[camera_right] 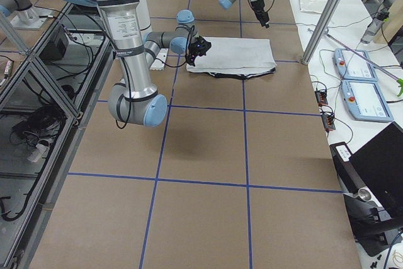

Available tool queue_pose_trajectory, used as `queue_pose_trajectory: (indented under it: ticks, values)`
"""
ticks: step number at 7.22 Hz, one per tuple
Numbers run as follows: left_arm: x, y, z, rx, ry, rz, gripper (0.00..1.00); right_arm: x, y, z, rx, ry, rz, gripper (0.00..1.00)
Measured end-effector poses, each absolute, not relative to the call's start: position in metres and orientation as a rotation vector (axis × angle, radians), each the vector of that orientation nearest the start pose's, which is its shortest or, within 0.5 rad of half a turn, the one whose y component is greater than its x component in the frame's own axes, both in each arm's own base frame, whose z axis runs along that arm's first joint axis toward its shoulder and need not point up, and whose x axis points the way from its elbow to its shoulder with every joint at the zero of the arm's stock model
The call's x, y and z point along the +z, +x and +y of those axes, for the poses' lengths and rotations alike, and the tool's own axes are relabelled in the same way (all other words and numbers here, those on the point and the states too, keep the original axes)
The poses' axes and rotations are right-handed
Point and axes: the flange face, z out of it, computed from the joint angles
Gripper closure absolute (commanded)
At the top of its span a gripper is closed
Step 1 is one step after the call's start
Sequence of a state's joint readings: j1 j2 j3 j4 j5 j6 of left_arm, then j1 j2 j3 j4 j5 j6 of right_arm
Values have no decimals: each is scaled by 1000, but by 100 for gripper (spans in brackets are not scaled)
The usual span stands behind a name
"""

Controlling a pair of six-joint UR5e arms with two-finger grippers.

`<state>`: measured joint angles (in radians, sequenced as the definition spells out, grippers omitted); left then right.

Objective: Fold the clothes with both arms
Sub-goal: 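Move the right gripper to the shirt's near corner while left rests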

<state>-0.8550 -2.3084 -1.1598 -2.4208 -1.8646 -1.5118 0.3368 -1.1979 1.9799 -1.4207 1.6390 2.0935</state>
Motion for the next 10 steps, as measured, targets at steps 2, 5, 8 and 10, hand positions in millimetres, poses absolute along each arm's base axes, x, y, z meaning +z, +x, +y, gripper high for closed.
queue_pose_trajectory:
  ticks: [2, 5, 8, 10]
  values:
    - [303, 426, -646, -493, 249, 1196, 32, 251, -522, -295, 819, -184, -898, 0]
    - [308, 418, -637, -488, 245, 1203, 32, 242, -556, -281, 953, -219, -845, 0]
    - [310, 416, -633, -489, 248, 1204, 32, 252, -574, -285, 1003, -222, -807, 0]
    - [309, 415, -633, -490, 248, 1204, 32, 257, -577, -283, 1004, -221, -794, 1]
